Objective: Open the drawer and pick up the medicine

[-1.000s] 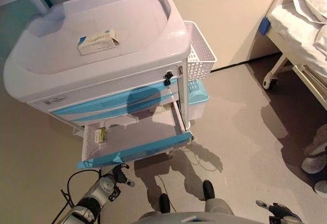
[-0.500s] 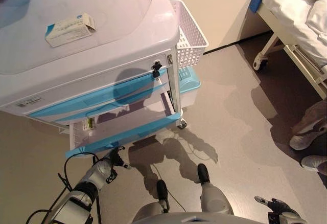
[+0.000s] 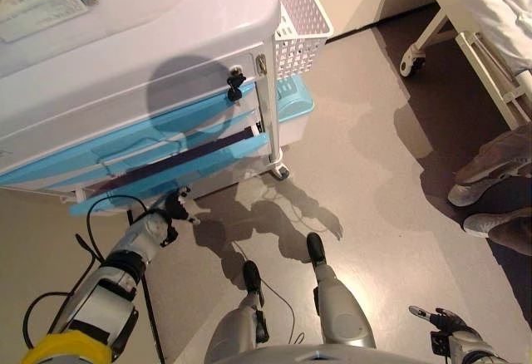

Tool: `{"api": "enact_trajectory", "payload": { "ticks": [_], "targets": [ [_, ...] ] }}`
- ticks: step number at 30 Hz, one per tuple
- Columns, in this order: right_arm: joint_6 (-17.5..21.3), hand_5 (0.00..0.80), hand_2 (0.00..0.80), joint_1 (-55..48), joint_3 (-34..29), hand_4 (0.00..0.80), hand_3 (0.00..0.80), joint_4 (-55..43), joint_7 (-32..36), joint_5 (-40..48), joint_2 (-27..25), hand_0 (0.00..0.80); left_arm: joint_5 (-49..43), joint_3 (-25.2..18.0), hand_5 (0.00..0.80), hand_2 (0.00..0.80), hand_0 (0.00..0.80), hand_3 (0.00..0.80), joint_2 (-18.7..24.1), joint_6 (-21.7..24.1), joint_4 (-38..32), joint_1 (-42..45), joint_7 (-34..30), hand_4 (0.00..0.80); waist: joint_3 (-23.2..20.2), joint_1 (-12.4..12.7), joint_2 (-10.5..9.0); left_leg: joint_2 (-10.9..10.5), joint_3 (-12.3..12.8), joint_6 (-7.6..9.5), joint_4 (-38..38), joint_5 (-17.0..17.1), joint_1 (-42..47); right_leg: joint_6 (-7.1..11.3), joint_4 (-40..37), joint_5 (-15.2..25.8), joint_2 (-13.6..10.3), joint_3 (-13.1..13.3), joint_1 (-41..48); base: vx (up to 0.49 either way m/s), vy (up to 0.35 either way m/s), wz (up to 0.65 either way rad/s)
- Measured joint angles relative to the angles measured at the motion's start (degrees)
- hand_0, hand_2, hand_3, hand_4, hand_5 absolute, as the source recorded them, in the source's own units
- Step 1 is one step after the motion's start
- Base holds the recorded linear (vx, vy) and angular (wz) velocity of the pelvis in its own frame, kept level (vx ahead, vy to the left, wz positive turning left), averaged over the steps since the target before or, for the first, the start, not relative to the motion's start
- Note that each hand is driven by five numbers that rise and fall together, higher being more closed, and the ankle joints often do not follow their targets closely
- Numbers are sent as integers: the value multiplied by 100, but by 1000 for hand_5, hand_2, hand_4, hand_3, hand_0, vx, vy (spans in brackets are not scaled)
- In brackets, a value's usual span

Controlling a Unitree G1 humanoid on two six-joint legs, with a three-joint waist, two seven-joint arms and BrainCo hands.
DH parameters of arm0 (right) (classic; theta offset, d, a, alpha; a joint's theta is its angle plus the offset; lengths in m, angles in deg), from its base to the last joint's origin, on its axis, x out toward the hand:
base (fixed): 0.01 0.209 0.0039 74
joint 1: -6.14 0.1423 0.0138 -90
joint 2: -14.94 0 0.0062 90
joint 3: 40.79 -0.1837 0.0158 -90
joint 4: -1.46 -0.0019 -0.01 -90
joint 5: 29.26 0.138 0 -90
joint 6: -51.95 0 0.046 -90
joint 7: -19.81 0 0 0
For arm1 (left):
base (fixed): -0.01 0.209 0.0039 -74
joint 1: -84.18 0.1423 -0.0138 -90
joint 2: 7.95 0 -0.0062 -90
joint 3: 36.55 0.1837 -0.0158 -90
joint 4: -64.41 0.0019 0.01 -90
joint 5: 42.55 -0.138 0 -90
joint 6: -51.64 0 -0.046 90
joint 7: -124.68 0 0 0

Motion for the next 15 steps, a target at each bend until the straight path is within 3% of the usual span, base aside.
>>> {"api": "enact_trajectory", "payload": {
  "ticks": [15],
  "targets": [
    [68, 0, 0, 59, 222, 0, 0, -45, 44, 55, 2, 0, 94, 310, 0, 0, 0, 0, 333, 9, -32, -722, 26, 0, 46, -8, -85, 1, 114, -4, 114, -4, -431, -12, 124, 46, 21, 135, -483, -7, -4, -4]
  ]
}}
